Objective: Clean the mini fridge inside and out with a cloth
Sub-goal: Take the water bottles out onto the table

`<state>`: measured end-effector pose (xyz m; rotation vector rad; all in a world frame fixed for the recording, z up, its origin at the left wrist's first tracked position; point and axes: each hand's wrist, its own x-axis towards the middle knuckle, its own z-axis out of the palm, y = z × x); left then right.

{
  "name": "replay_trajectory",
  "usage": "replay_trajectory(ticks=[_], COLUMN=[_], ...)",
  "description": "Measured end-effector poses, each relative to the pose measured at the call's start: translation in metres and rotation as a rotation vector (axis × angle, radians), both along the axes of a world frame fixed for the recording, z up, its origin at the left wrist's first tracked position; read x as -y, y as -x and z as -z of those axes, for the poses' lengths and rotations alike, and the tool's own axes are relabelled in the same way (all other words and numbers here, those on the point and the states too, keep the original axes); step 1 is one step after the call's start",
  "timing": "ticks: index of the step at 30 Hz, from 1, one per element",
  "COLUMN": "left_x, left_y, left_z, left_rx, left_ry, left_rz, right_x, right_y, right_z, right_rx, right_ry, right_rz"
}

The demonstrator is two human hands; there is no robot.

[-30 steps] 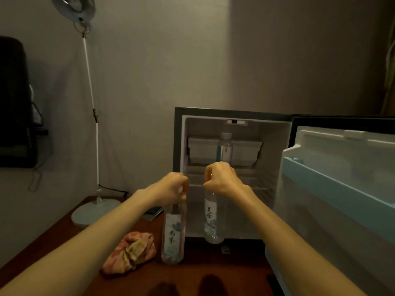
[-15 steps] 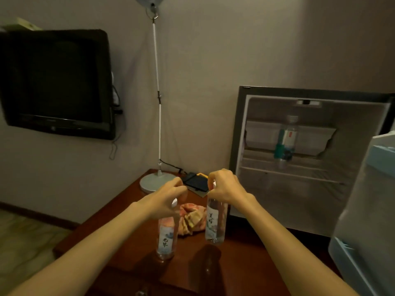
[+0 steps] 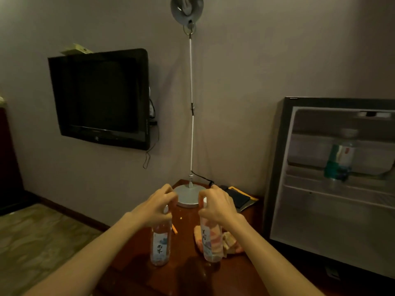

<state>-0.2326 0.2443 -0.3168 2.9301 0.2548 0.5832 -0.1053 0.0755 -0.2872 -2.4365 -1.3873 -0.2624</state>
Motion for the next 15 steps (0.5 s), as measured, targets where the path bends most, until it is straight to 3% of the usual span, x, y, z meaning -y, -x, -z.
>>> replay_trajectory(ticks=[15], left_x=[-0.055], left_y=[0.006], left_z=[0.011], left_rx=[0.005], left_ry=[-0.126], left_rz=[-0.144], right_x=[-0.071], right_y=[-0.011], right_z=[0.005], right_rx=[-0.079], right_ry=[-0.033], right_rz=[-0.057])
